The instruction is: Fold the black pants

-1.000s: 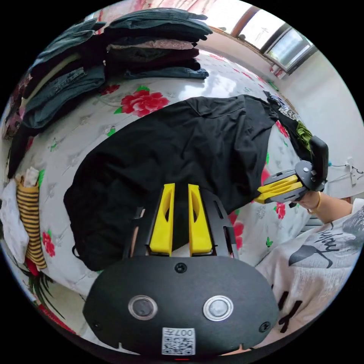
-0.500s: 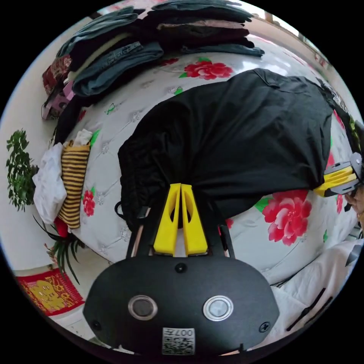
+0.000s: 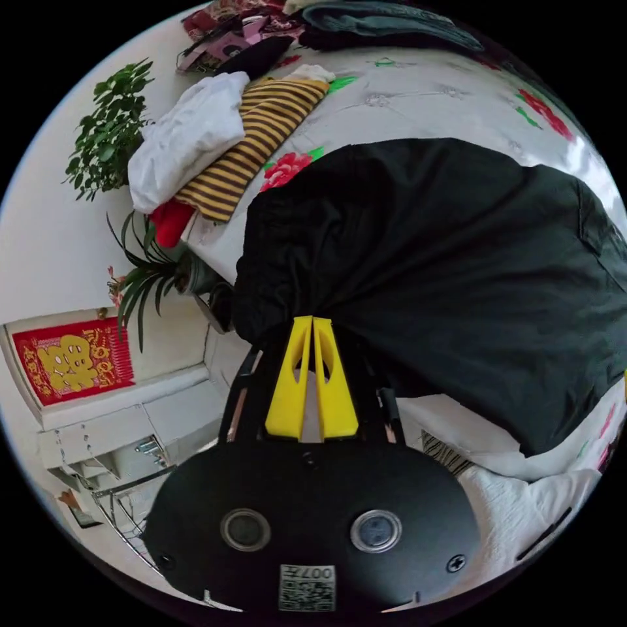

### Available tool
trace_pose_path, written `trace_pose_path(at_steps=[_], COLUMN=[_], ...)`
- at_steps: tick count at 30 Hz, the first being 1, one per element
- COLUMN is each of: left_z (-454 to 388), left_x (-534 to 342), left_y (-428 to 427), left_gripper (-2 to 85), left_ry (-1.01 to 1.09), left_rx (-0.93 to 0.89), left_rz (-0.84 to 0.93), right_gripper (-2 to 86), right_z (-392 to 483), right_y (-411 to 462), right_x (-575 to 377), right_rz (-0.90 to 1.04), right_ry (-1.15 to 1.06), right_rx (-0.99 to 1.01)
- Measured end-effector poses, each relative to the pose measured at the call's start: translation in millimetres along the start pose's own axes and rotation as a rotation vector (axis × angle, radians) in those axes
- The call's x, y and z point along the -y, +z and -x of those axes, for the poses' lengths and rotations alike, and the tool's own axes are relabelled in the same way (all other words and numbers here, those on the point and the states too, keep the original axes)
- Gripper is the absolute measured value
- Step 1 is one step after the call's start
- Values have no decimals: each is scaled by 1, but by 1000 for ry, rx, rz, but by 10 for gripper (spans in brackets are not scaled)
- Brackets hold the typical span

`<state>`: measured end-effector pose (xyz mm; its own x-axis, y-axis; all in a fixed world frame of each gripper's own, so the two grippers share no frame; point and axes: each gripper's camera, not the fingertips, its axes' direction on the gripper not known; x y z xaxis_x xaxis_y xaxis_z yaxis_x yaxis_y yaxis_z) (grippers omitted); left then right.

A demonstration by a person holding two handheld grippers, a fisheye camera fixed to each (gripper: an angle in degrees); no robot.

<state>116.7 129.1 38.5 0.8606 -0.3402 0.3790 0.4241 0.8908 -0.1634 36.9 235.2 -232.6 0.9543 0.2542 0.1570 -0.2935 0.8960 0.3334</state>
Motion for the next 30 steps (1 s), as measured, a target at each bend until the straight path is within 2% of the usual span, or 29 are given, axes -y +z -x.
trace_pose_path(at_steps=[2,5,6,10,14,16,18,21,24,28,30], left_z=[16,35,41,34,3,-7,-7,-8,-30,-81,-97], left_x=[-15,-34,-38,-34,-23,-21,-21,-20,-20,-27,-27], left_y=[-14,-43,-52,-58,-49,-47,-49,-66,-91,-110,-105], left_gripper=[-10,-10,-10,-10,-10,-10,-10,-10,-9,-9,-9], left_ry=[-78,-196,-226,-224,-151,-145,-143,-93,51,282,327], left_rx=[-63,-141,-185,-281,-284,-311,-354,-403,-426,-425,-421], left_rz=[-64,-177,-213,-223,-162,-140,-147,-196,-262,-311,-273], right_gripper=[52,70,73,63,13,6,4,5,15,35,23], right_z=[-44,-80,-85,-105,-106,-91,-68,-25,-14,-66,-89], right_y=[-83,-167,-177,-193,-149,-143,-152,-189,-217,-175,-148], right_x=[-35,-85,-91,-83,-42,-26,-14,-4,-10,-29,-39], right_rz=[-263,-492,-510,-466,-244,-194,-201,-318,-434,-289,-222], right_ry=[220,455,483,554,563,491,423,313,316,486,564], right_rx=[-199,-428,-460,-491,-555,-579,-673,-779,-714,-551,-470])
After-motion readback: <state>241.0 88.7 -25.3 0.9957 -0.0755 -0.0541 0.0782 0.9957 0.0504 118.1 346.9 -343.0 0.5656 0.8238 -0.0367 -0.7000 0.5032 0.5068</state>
